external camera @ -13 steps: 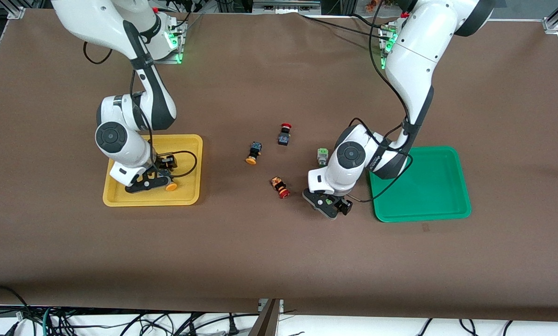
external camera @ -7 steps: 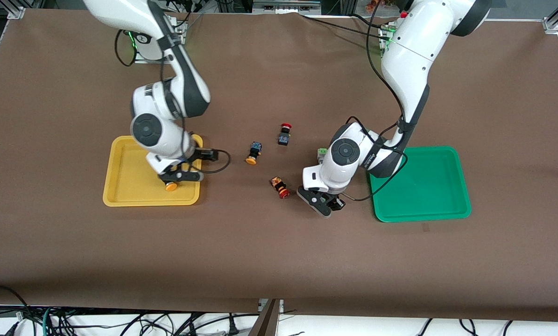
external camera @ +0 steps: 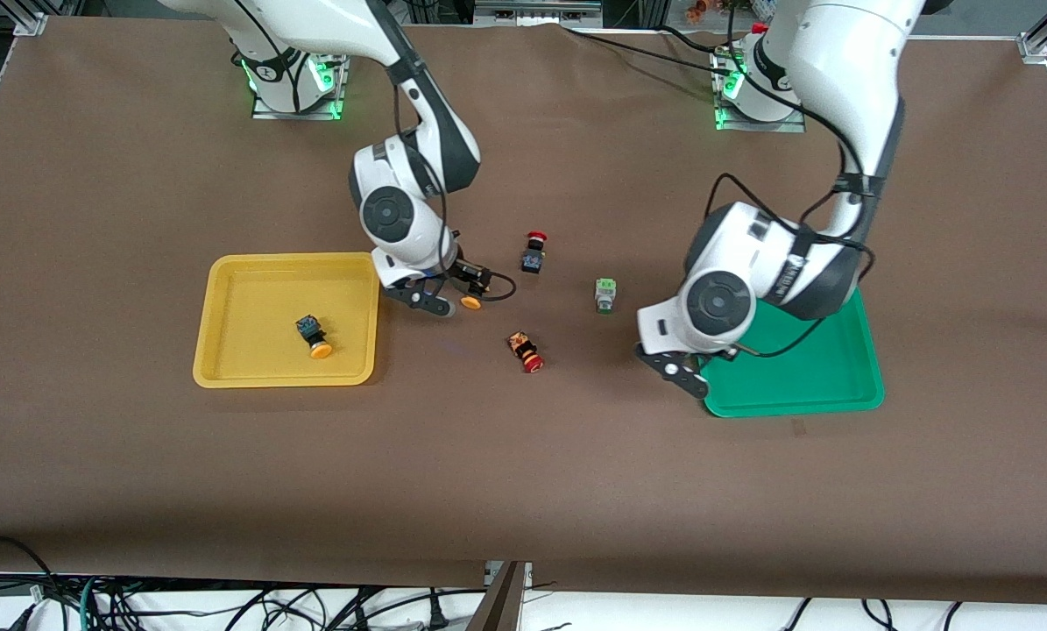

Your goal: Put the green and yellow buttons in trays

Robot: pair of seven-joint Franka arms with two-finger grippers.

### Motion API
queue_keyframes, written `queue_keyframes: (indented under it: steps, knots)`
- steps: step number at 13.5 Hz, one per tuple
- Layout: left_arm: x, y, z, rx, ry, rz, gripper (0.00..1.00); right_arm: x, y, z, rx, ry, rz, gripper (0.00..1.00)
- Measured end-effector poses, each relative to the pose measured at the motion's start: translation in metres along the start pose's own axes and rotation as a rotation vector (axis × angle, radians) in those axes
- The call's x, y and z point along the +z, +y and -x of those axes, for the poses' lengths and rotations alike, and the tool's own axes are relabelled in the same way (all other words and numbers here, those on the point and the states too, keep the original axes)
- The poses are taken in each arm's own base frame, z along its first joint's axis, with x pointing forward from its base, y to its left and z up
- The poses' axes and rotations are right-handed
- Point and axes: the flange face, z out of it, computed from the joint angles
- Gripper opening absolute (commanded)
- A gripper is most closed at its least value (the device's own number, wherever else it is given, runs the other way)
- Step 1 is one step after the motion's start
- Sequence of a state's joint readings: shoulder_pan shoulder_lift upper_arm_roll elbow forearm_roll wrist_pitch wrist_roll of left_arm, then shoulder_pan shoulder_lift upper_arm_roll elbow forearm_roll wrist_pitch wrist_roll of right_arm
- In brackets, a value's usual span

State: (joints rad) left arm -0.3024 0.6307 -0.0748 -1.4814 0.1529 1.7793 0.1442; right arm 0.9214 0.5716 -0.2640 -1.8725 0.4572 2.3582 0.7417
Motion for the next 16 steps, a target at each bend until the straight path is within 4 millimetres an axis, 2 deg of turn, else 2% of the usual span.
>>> queue_keyframes:
  steps: [2,3,4,5,6,7,9,10,12,13,14,15,16]
  knots:
    - [0.036,-0.034,0.015,-0.041,-0.069,0.031,0.08,0.018,-0.006,0.008,0.008,0.024,0.002,0.82]
    - [0.059,-0.042,0.019,-0.048,-0.073,0.042,0.21,0.026,-0.007,0.011,0.006,0.035,0.005,0.72]
    - [0.082,-0.044,0.021,-0.051,-0.056,0.047,0.74,0.033,-0.008,0.012,0.004,0.042,0.006,0.55]
    - [0.101,-0.046,0.025,-0.055,-0.039,0.051,1.00,0.037,-0.008,0.012,0.002,0.047,0.008,0.35]
    - [0.112,-0.049,0.028,-0.060,-0.032,0.055,1.00,0.038,-0.008,0.013,-0.001,0.048,0.009,0.17]
    - [0.115,-0.050,0.030,-0.064,-0.030,0.057,1.00,0.037,-0.009,0.012,-0.004,0.050,0.006,0.05]
    - [0.094,-0.043,0.030,-0.054,0.000,0.052,1.00,0.030,-0.011,0.009,-0.013,0.053,0.002,0.01]
    - [0.074,-0.028,0.028,-0.037,0.026,0.051,1.00,0.023,-0.009,0.003,-0.028,0.047,0.013,0.02]
    - [0.032,0.027,0.024,-0.109,0.068,0.060,1.00,-0.005,0.007,-0.026,-0.098,0.024,0.058,0.02]
    - [0.020,0.058,0.022,-0.193,0.081,0.067,1.00,-0.025,0.023,-0.047,-0.145,0.012,0.078,0.03]
    - [0.017,0.088,0.018,-0.281,0.084,0.073,1.00,-0.046,0.043,-0.070,-0.198,0.002,0.095,0.07]
    - [0.023,0.117,0.012,-0.363,0.094,0.077,1.00,-0.063,0.065,-0.091,-0.251,-0.010,0.114,0.13]
    - [0.038,0.141,0.004,-0.432,0.112,0.089,1.00,-0.075,0.086,-0.108,-0.296,-0.020,0.134,0.18]
